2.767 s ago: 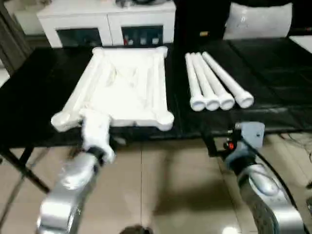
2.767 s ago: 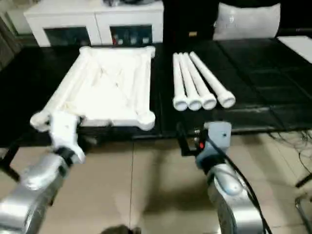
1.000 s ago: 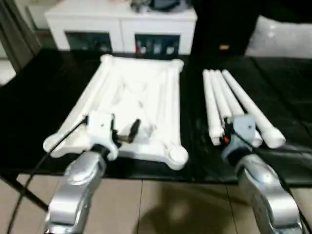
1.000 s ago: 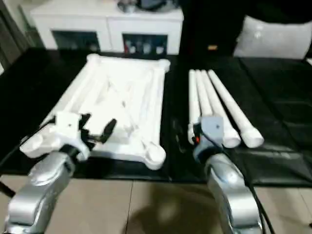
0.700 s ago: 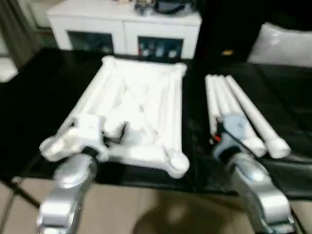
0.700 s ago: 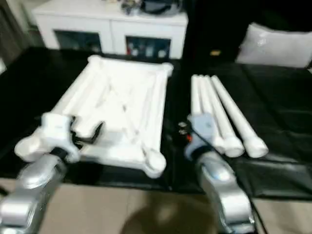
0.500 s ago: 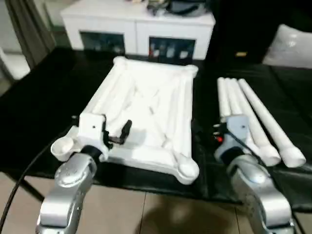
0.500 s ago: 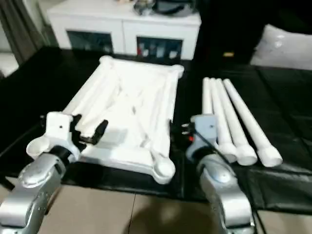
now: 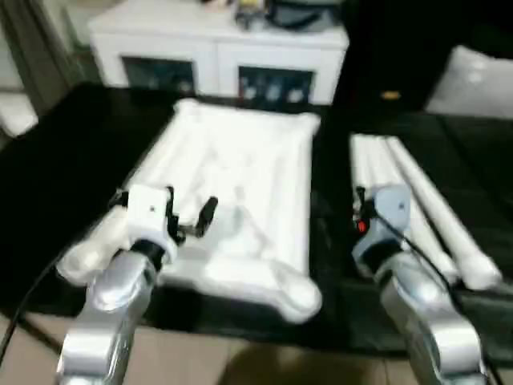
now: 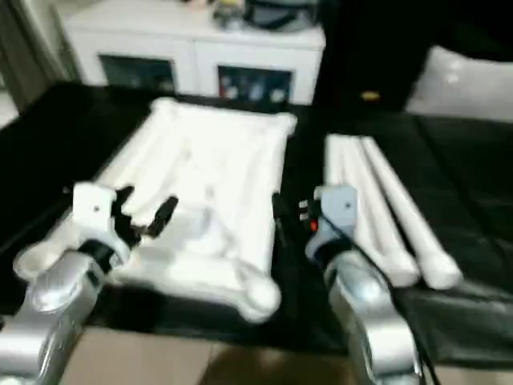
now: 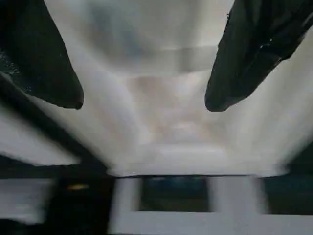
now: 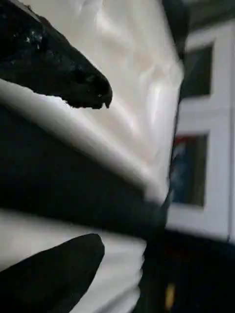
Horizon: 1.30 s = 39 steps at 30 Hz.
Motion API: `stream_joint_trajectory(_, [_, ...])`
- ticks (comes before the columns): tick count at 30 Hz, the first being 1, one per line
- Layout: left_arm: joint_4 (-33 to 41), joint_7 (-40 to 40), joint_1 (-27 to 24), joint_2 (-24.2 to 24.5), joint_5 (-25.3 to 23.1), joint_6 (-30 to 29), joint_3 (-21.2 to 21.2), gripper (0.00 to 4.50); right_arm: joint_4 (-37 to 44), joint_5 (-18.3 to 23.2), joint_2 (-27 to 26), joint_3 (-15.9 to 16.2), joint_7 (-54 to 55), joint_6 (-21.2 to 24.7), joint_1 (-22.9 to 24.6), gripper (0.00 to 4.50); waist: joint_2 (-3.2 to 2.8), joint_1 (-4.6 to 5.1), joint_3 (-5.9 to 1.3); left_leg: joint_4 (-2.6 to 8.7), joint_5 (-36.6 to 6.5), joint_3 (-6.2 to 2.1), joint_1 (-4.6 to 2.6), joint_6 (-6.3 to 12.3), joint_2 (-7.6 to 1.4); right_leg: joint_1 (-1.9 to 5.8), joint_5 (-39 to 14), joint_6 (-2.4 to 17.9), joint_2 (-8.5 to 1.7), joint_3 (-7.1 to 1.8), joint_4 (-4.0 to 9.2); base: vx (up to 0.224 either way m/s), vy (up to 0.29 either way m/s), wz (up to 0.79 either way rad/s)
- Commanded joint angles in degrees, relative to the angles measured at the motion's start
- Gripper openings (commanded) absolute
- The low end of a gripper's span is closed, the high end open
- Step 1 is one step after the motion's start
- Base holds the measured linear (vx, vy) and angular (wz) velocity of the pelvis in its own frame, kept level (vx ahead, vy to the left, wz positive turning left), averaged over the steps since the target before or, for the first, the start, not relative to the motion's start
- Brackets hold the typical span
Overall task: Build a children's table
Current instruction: Move to table, then move table base
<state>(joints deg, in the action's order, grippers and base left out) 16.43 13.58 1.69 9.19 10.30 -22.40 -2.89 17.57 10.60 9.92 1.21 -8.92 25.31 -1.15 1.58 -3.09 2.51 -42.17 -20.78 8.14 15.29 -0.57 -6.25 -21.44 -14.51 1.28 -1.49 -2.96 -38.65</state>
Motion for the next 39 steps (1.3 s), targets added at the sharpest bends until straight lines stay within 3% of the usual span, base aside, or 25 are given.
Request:
stream_joint_trajectory(1, [0.2,0.0,0.0,0.6,0.2,-0.1,0.9,4.47,1.8,0.4,0.0,0.3,-1.2,0.6,-0.9,4.5,1.72,-1.61,-1.23,0.08,5.3,-4.28,7.76,-1.18,-0.68,7.84,-12.7,18.5,-9.77,-7.74,8.46,0.042,-0.033,-0.45])
stream_joint_trajectory(2, [0.6,0.3,-0.4,0.5,0.8,-0.2,0.9,4.47,2.2,0.2,0.3,0.5,-1.4,1.0,-1.1,4.5,0.43,-1.17,-2.07,1.59,9.8,-4.89,6.96,-2.12,-1.3,6.66,-4.4,17.7,-9.05,-6.93,7.95,0.042,-0.033,-0.45])
stream_joint_trajectory(3, [0.7,0.4,-0.5,0.5,0.9,-0.2,0.9,4.47,2.3,0.1,0.4,0.6,-1.5,1.1,-1.1,4.5,-1.1,0.14,-2.38,6.69,15.6,-4.78,5.85,-2.47,-1.96,4.02,0.7,13.4,-5.04,-2.53,6.85,0.0,0.0,0.0])
stream_joint_trajectory(4, [1.0,0.6,-0.7,0.4,1.2,-0.4,0.9,4.47,2.5,0.0,0.6,0.7,-1.7,1.4,-1.2,4.5,-1.73,0.41,-2.16,8.78,16.1,-4.07,5.07,-1.92,-2.18,2.65,0.1,10.9,-3.42,-0.91,7.3,0.0,0.0,0.0])
stream_joint_trajectory(5, [1.5,2.1,-1.2,1.4,1.3,-0.4,0.2,4.47,2.7,-0.3,1.1,0.7,-1.9,1.3,-1.1,4.5,-2.74,1.72,-2.68,10.13,6.7,-5.01,5.28,-0.84,-5.58,2.25,-0.2,7.8,-3.06,-0.54,5.85,0.0,0.0,0.0])
stream_joint_trajectory(6, [1.5,2.1,-1.2,1.4,1.3,-0.4,0.2,4.47,2.7,-0.3,1.1,0.7,-1.9,1.3,-1.1,4.5,-2.74,1.72,-2.68,10.13,6.7,-5.01,5.28,-0.84,-5.58,2.25,-0.2,7.8,-3.06,-0.54,5.85,0.026,0.055,0.06])
stream_joint_trajectory(7, [1.9,3.3,-1.5,2.1,1.6,-0.2,-0.1,4.47,2.7,-0.1,1.3,0.6,-2.1,1.2,-1.0,4.5,-2.59,1.88,-3.04,10.64,6.2,-4.97,5.09,-0.5,-6.06,2.74,6.4,8.9,-4.29,-0.22,5.57,0.0,0.0,0.0])
stream_joint_trajectory(8, [2.4,5.3,-1.9,3.0,2.2,-0.4,-0.6,4.47,2.7,-0.2,2.0,0.8,-2.6,0.8,-1.0,4.5,-2.68,1.88,-2.89,10.95,5.5,-4.92,5.12,-0.72,-6.14,2.69,6.9,9.3,-4.44,0.07,5.69,0.0,0.0,0.0])
stream_joint_trajectory(10, [3.6,9.0,-3.0,5.7,2.4,-0.8,-2.2,4.47,2.7,-0.1,3.2,1.2,-4.4,0.0,-1.0,4.5,-2.11,1.71,-2.26,11.19,-0.8,-4.23,4.9,-1.02,-5.8,2.21,2.5,9.8,-4.78,-0.09,6.54,0.0,0.0,0.0])
stream_joint_trajectory(11, [3.9,10.4,-3.4,7.0,2.4,-0.6,-2.9,4.47,2.7,0.4,3.8,1.4,-5.7,-0.1,-1.0,4.5,-1.86,1.5,-1.86,11.44,-6.0,-3.56,4.76,-1.19,-5.53,1.91,-5.3,9.6,-5.2,-0.41,7.31,0.0,0.0,0.0])
stream_joint_trajectory(12, [3.9,11.1,-3.5,7.6,2.4,-0.5,-3.1,4.47,2.6,0.8,4.0,1.4,-6.5,0.0,-1.1,4.5,-1.79,1.45,-1.75,11.6,-7.2,-3.42,4.72,-1.31,-5.5,1.84,-7.9,9.1,-5.27,-0.42,7.5,0.0,0.0,0.0])
stream_joint_trajectory(14, [3.8,12.7,-3.3,9.1,2.3,0.0,-3.3,4.47,2.6,1.8,5.2,1.5,-8.9,0.0,-1.3,4.5,-1.67,1.44,-1.53,11.85,-10.0,-2.96,4.49,-1.85,-5.58,1.3,-13.9,8.1,-5.36,-0.48,7.95,0.0,0.0,0.0])
stream_joint_trajectory(15, [3.8,14.3,-3.2,10.2,2.6,0.4,-3.7,4.47,2.5,2.2,6.0,1.7,-10.4,0.1,-1.4,4.5,-2.25,1.27,-1.42,11.97,-11.3,-2.79,4.27,-2.35,-5.76,0.86,-15.6,7.7,-5.37,-0.46,8.17,0.0,0.0,0.0])
stream_joint_trajectory(16, [3.8,14.5,-3.1,10.3,2.6,0.5,-3.7,4.47,2.5,2.2,6.1,1.7,-10.6,0.2,-1.4,4.5,-1.99,1.3,-1.5,12.02,-11.3,-2.78,4.38,-2.4,-5.84,1.0,-15.4,7.5,-5.41,-0.44,8.05,0.0,0.0,0.0])
stream_joint_trajectory(17, [3.5,18.3,-2.6,12.7,2.9,1.3,-4.6,4.47,2.3,2.4,8.9,2.5,-14.1,0.0,-1.7,4.5,-2.31,1.05,-1.63,12.16,-9.6,-2.71,4.67,-2.45,-5.91,1.25,-12.7,7.5,-5.52,-0.29,7.76,0.0,0.0,0.0])
stream_joint_trajectory(18, [3.2,20.1,-2.1,13.6,3.1,1.6,-5.0,4.47,2.1,2.4,10.1,2.8,-15.5,-0.1,-1.7,4.5,-2.27,1.05,-1.68,12.19,-8.8,-2.74,4.8,-2.25,-5.97,1.44,-11.4,7.6,-5.56,-0.27,7.56,0.0,0.0,0.0])
stream_joint_trajectory(23, [1.2,30.1,0.1,18.1,5.3,3.4,-7.5,4.47,1.3,3.1,15.1,3.1,-21.8,-0.9,-1.6,4.5,-2.22,0.44,-2.2,11.53,-0.4,-2.26,5.16,-0.07,-5.95,2.13,1.0,9.9,-5.95,-0.12,6.6,0.0,0.0,0.0])
stream_joint_trajectory(25, [0.3,36.3,0.7,21.1,6.3,3.8,-9.1,4.3,1.8,3.7,17.6,3.2,-25.5,-1.0,-1.2,4.5,-2.22,0.36,-2.13,11.52,-0.1,-2.17,5.15,0.43,-5.88,2.17,1.5,10.2,-5.93,-0.08,6.57,0.0,0.0,0.0])
stream_joint_trajectory(26, [0.1,37.0,0.7,21.3,6.5,3.9,-9.2,4.3,1.9,3.7,17.9,3.3,-25.8,-0.9,-1.2,4.5,-2.55,0.38,-2.12,11.45,-0.3,-2.08,5.0,0.59,-5.86,2.09,1.5,10.4,-5.89,-0.05,6.63,0.0,0.0,0.0])
stream_joint_trajectory(27, [-2.2,40.6,1.2,22.4,6.7,4.7,-10.4,4.12,2.7,4.5,19.2,3.2,-27.4,-0.6,-0.9,4.5,-2.37,0.4,-2.06,11.53,-0.5,-2.0,5.07,0.76,-5.92,2.23,1.0,10.6,-5.95,-0.08,6.68,0.0,0.0,0.0])
stream_joint_trajectory(30, [-7.7,45.2,3.0,22.8,5.2,7.0,-13.2,3.92,4.0,5.6,20.8,3.0,-29.2,-0.2,0.0,4.5,-2.95,0.25,-1.84,11.82,-3.0,-1.88,4.67,0.39,-6.11,1.94,-3.7,10.7,-6.0,-0.19,7.21,0.0,0.0,0.0])
stream_joint_trajectory(31, [-10.0,46.9,4.0,22.9,4.4,7.8,-14.5,3.92,4.6,5.8,21.6,3.0,-30.0,-0.1,0.5,4.5,-2.86,0.26,-1.88,11.89,-3.8,-1.88,4.6,-0.02,-6.22,2.04,-4.6,10.7,-6.05,-0.26,7.21,0.0,0.0,0.0])
stream_joint_trajectory(33, [-11.2,47.5,4.8,22.8,3.7,8.3,-15.4,3.71,5.1,6.0,22.0,3.1,-30.6,0.0,1.0,4.5,-2.71,0.16,-1.95,11.89,-3.7,-1.8,4.62,-0.33,-6.44,2.12,-4.3,11.2,-6.24,-0.27,7.08,0.0,0.0,0.0])
stream_joint_trajectory(39, [-21.8,47.9,10.1,19.8,-1.1,15.4,-18.5,3.3,8.1,6.8,24.7,4.6,-33.5,2.3,3.6,4.5,-3.08,-0.26,-1.97,11.8,-3.6,-1.68,4.56,-0.23,-6.55,2.22,-3.7,11.9,-6.3,-0.3,7.17,0.0,0.0,0.0])
